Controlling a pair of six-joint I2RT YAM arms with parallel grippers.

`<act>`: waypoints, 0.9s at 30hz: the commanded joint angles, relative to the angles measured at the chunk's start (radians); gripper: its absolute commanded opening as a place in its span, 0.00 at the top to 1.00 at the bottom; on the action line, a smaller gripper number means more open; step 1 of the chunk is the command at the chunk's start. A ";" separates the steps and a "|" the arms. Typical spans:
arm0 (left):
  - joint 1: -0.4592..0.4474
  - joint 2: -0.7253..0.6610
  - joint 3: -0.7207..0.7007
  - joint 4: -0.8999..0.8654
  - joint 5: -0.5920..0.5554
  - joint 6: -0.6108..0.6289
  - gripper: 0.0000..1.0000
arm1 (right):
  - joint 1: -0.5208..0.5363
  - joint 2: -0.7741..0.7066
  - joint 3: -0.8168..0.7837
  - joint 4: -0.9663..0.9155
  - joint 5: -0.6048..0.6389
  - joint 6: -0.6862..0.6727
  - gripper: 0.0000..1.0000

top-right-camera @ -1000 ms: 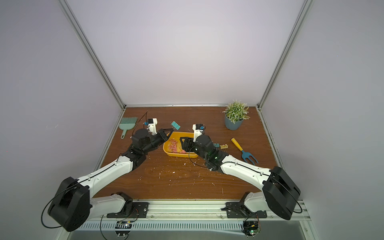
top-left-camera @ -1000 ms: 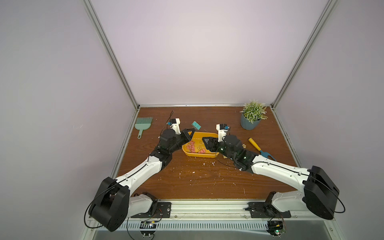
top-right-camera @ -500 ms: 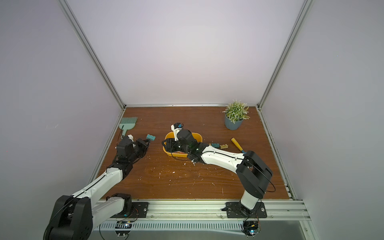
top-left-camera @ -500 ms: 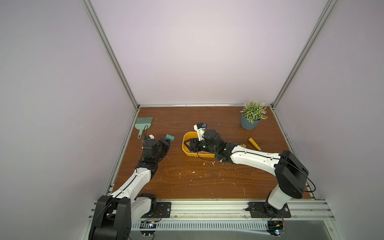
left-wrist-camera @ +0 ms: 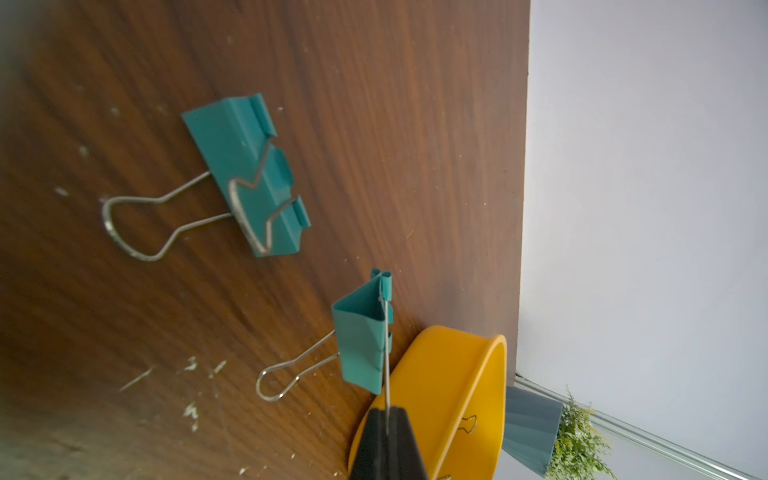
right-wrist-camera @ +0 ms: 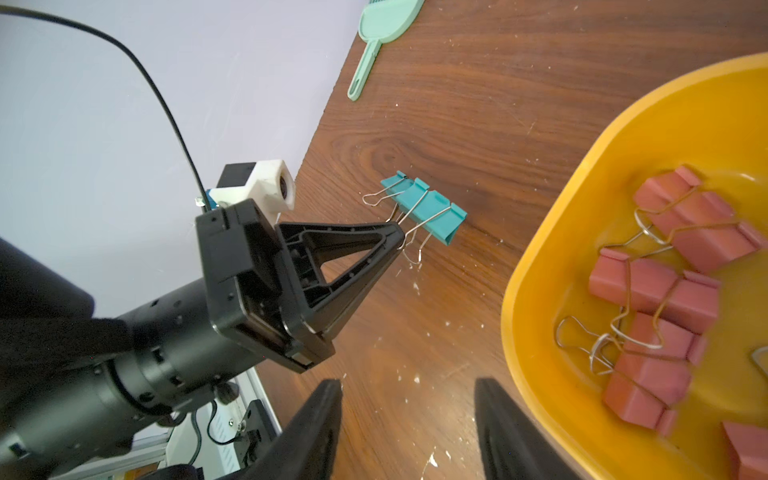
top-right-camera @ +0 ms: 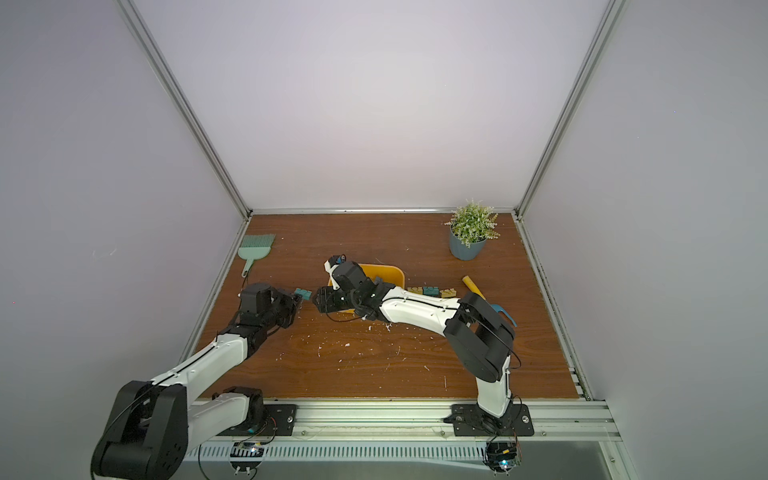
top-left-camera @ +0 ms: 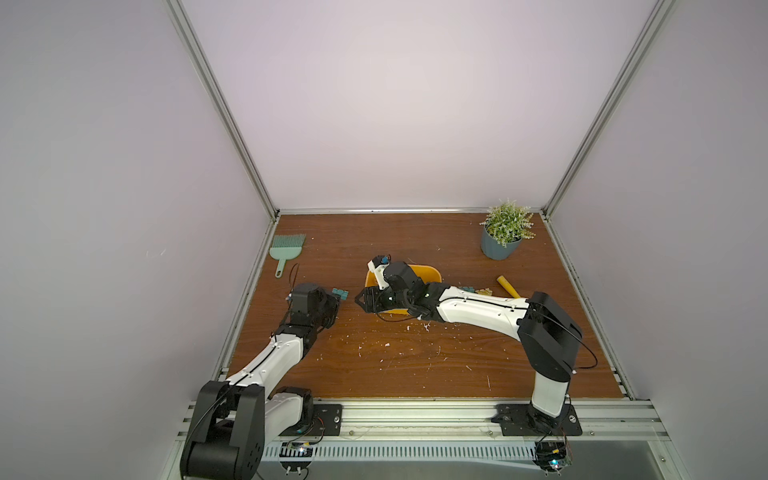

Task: Take out the binder clips from the storage box
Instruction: Place the binder clip at the center of the board.

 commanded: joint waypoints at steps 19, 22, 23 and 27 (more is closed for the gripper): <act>0.013 0.115 0.058 -0.012 -0.016 -0.129 0.95 | 0.003 -0.042 0.028 -0.037 0.056 -0.018 0.42; 0.013 0.127 0.058 -0.003 -0.015 -0.125 0.94 | 0.003 -0.046 0.026 -0.039 0.059 -0.020 0.42; 0.013 0.133 0.056 0.002 -0.016 -0.124 0.93 | 0.004 -0.045 0.028 -0.040 0.059 -0.020 0.42; 0.017 0.158 0.049 0.040 -0.007 -0.124 0.90 | 0.003 -0.046 0.030 -0.046 0.061 -0.021 0.42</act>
